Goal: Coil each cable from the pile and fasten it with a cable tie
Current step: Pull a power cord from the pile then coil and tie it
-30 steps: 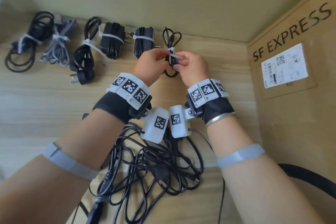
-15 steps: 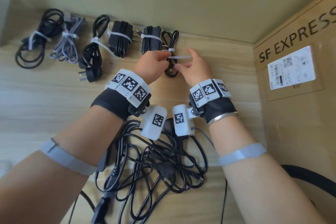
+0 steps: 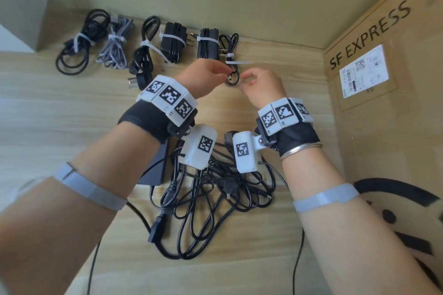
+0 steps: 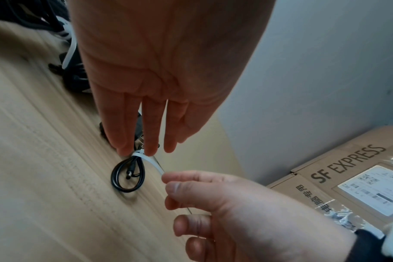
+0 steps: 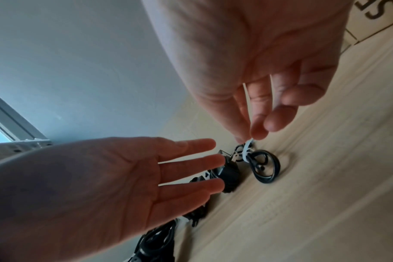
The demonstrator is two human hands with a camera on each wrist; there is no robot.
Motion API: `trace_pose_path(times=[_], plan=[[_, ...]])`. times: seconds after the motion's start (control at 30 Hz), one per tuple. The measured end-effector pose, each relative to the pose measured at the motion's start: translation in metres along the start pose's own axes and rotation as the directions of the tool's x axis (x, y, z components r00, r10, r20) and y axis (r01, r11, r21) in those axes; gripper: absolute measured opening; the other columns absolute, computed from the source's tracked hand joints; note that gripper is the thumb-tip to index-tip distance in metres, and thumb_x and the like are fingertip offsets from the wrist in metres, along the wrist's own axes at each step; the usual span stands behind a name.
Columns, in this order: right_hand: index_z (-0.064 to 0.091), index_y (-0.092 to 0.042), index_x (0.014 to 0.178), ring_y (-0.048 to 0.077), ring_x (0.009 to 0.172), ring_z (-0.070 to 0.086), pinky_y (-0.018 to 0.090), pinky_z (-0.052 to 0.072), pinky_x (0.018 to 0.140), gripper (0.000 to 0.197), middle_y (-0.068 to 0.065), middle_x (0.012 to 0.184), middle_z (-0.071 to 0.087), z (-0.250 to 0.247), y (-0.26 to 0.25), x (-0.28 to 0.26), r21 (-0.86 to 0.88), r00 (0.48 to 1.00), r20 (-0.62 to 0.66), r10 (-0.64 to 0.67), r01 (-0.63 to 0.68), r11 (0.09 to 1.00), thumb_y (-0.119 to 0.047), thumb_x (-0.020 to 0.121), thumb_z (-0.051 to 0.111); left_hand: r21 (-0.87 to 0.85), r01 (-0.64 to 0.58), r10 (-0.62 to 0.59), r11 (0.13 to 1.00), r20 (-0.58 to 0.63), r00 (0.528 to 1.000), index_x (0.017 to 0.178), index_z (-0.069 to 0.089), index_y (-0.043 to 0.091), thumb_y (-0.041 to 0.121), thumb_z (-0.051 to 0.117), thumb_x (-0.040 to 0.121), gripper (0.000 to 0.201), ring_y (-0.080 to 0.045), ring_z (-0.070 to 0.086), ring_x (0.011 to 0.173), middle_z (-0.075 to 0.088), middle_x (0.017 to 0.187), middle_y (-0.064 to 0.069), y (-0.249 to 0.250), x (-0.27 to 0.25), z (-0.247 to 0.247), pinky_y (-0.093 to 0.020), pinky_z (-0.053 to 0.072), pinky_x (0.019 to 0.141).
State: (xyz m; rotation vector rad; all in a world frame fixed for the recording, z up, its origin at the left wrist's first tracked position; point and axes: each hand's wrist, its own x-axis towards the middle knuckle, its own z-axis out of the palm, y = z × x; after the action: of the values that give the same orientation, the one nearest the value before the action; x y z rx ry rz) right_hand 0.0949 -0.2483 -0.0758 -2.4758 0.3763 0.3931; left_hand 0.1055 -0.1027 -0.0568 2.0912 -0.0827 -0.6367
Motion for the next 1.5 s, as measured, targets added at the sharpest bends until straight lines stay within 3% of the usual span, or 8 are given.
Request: trace_pose_path(times=[0.13,0.33,0.8,0.9,1.0,1.23,1.4,1.5], plan=[[0.065,-0.026,0.108,0.016,0.077,0.06,0.026,0.048,0.075,0.022,-0.01,0.078,0.056,0.007,-0.002,-0.025,0.036,1.0,0.016,0.024,-0.025,0.999,-0.02,0.088,0.058,0.027,-0.01,0.008,1.0,0.048,0.999,0.124,0.057,0.018,0.016,0.046,0.095,0.031,-0.016,0.056,0.11,0.06,0.123,-0.001,-0.006,-0.021,-0.004,-0.034,0.043,0.101],[0.066,-0.026,0.103,0.014,0.084,0.06,0.02,0.04,0.073,0.02,-0.011,0.073,0.055,0.019,-0.006,-0.061,0.062,0.999,0.034,0.028,-0.03,0.998,-0.017,0.087,0.059,0.032,-0.011,0.009,0.999,0.077,0.997,0.119,0.059,0.019,0.017,0.046,0.095,0.028,-0.021,0.06,0.102,0.063,0.116,-0.003,-0.018,-0.046,-0.005,-0.041,0.048,0.096],[0.067,-0.021,0.1,0.012,0.076,0.061,0.016,0.044,0.062,0.019,-0.002,0.09,0.068,0.064,-0.004,-0.115,0.017,0.974,0.225,-0.007,0.003,1.0,-0.015,0.082,0.067,0.019,0.027,-0.028,0.999,0.086,0.996,0.118,0.058,0.018,0.016,0.047,0.094,0.027,-0.015,0.056,0.092,0.063,0.117,-0.005,-0.052,-0.08,-0.005,-0.039,0.047,0.097],[0.066,-0.02,0.107,0.011,0.075,0.058,0.023,0.047,0.071,0.025,-0.001,0.099,0.066,0.071,-0.002,-0.117,-0.036,0.958,0.288,0.003,0.008,0.999,-0.019,0.083,0.069,0.008,0.042,-0.043,0.999,0.099,0.994,0.118,0.059,0.02,0.017,0.047,0.094,0.026,-0.017,0.059,0.096,0.063,0.117,-0.004,-0.061,-0.084,-0.005,-0.039,0.047,0.098],[0.067,-0.021,0.109,0.017,0.093,0.06,0.026,0.045,0.081,0.021,0.0,0.103,0.067,0.07,-0.001,-0.118,-0.053,0.967,0.255,-0.007,0.021,0.998,-0.019,0.088,0.062,0.008,0.05,-0.051,0.999,0.094,0.994,0.117,0.059,0.02,0.017,0.049,0.093,0.027,-0.019,0.06,0.105,0.063,0.118,-0.003,-0.069,-0.085,-0.004,-0.037,0.046,0.099],[0.057,-0.018,0.096,0.023,0.085,0.059,0.037,0.05,0.077,0.016,0.005,0.094,0.064,0.045,-0.002,-0.117,0.0,0.997,0.057,-0.054,0.054,0.999,-0.014,0.094,0.042,0.031,0.041,-0.045,0.999,0.112,0.993,0.127,0.051,0.024,0.03,0.06,0.088,0.04,-0.015,0.054,0.113,0.057,0.125,0.002,-0.073,-0.086,-0.007,-0.032,0.041,0.102],[0.052,-0.015,0.093,0.018,0.067,0.045,0.025,0.035,0.057,0.015,0.003,0.072,0.053,0.036,-0.002,-0.118,0.145,0.993,-0.037,-0.109,0.113,0.983,-0.009,0.094,0.038,0.046,0.048,-0.056,0.998,0.189,0.98,0.129,0.047,0.022,0.025,0.063,0.086,0.047,-0.013,0.058,0.101,0.062,0.119,0.002,-0.072,-0.085,-0.007,-0.026,0.042,0.089],[0.052,-0.013,0.094,0.015,0.064,0.044,0.018,0.033,0.053,0.013,0.002,0.068,0.051,0.035,-0.005,-0.118,0.198,0.986,-0.105,-0.134,0.152,0.968,-0.011,0.095,0.039,0.072,0.007,-0.02,0.997,0.176,0.984,0.123,0.051,0.02,0.024,0.057,0.09,0.033,-0.009,0.059,0.083,0.066,0.094,0.006,-0.07,-0.085,-0.003,-0.019,0.043,0.074]])
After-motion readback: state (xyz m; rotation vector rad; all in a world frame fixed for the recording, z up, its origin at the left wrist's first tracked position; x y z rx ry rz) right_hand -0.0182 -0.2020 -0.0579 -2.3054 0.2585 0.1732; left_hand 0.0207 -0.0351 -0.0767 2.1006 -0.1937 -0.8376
